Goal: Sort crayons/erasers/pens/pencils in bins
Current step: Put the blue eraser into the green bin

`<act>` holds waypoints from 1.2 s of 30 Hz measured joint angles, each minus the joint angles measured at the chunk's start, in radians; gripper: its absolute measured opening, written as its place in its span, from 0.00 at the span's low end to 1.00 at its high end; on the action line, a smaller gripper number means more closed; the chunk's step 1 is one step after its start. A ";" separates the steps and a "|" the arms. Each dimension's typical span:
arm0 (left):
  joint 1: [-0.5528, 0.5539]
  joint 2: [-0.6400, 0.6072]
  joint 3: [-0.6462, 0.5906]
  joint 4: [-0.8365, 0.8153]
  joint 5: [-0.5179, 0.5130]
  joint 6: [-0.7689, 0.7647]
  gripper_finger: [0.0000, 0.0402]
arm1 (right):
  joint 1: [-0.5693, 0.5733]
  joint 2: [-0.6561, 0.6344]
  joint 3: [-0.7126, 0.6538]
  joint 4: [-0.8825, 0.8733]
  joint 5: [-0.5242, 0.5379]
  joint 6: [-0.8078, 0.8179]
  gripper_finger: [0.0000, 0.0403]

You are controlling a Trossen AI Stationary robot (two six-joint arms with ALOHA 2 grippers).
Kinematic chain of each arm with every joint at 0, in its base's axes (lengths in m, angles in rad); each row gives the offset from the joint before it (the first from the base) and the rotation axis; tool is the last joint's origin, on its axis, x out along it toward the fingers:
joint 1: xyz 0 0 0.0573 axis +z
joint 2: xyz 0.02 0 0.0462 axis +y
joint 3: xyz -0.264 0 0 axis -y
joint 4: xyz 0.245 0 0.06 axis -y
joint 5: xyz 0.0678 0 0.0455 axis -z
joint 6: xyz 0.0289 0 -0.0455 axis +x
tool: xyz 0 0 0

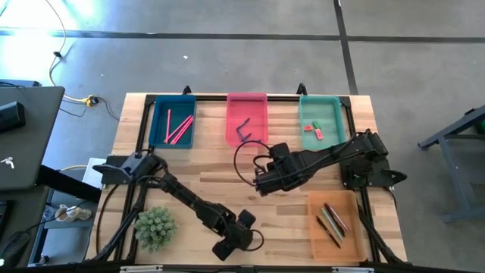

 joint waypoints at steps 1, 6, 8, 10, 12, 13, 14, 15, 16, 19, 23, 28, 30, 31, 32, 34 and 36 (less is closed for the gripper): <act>0.006 0.000 0.000 -0.003 0.011 -0.006 0.53 | 0.000 0.000 0.000 0.000 -0.003 0.000 0.26; 0.020 0.001 -0.001 -0.012 0.025 -0.015 0.42 | 0.000 0.000 0.000 0.003 -0.004 0.000 0.26; 0.021 0.001 -0.001 -0.015 0.022 -0.009 0.38 | 0.000 0.000 0.000 0.004 -0.004 0.000 0.26; 0.021 0.001 -0.002 -0.017 0.018 -0.009 0.33 | 0.000 0.000 0.000 0.004 -0.004 -0.002 0.26; 0.018 0.001 -0.002 -0.019 0.015 -0.010 0.29 | 0.001 0.000 0.000 0.003 -0.004 -0.017 0.26; 0.016 0.001 -0.002 -0.021 0.012 -0.010 0.27 | 0.002 0.000 0.000 0.000 -0.004 -0.024 0.26; 0.016 0.001 -0.002 -0.022 0.008 -0.009 0.25 | 0.005 0.000 0.000 -0.006 -0.003 -0.026 0.26; 0.015 0.001 -0.002 -0.023 0.008 -0.010 0.23 | 0.009 -0.003 0.000 -0.013 -0.003 -0.026 0.26; 0.016 0.001 -0.003 -0.024 0.009 -0.011 0.22 | 0.013 -0.006 0.000 -0.019 -0.003 -0.026 0.26; 0.016 0.000 -0.003 -0.025 0.014 -0.030 0.17 | 0.029 -0.029 0.000 -0.022 0.000 -0.025 0.26; 0.017 0.000 -0.004 -0.023 0.051 -0.059 0.14 | 0.057 -0.064 0.000 -0.019 0.013 -0.025 0.26; 0.021 0.000 -0.005 -0.019 0.058 -0.069 0.15 | 0.107 -0.108 0.000 -0.018 0.009 -0.032 0.26; 0.021 -0.009 -0.005 -0.019 0.059 -0.069 0.15 | 0.131 -0.126 0.000 -0.018 0.004 -0.034 0.26; 0.021 -0.010 -0.005 -0.018 0.059 -0.070 0.15 | 0.144 -0.136 0.000 -0.018 0.004 -0.034 0.26; 0.021 -0.013 -0.006 -0.015 0.061 -0.069 0.15 | 0.157 -0.146 0.000 -0.018 0.004 -0.034 0.26; 0.021 -0.022 -0.009 -0.003 0.062 -0.070 0.15 | 0.184 -0.163 0.000 -0.015 0.001 -0.034 0.26; 0.024 -0.030 -0.011 0.009 0.062 -0.070 0.15 | 0.207 -0.175 0.000 -0.014 0.000 -0.031 0.26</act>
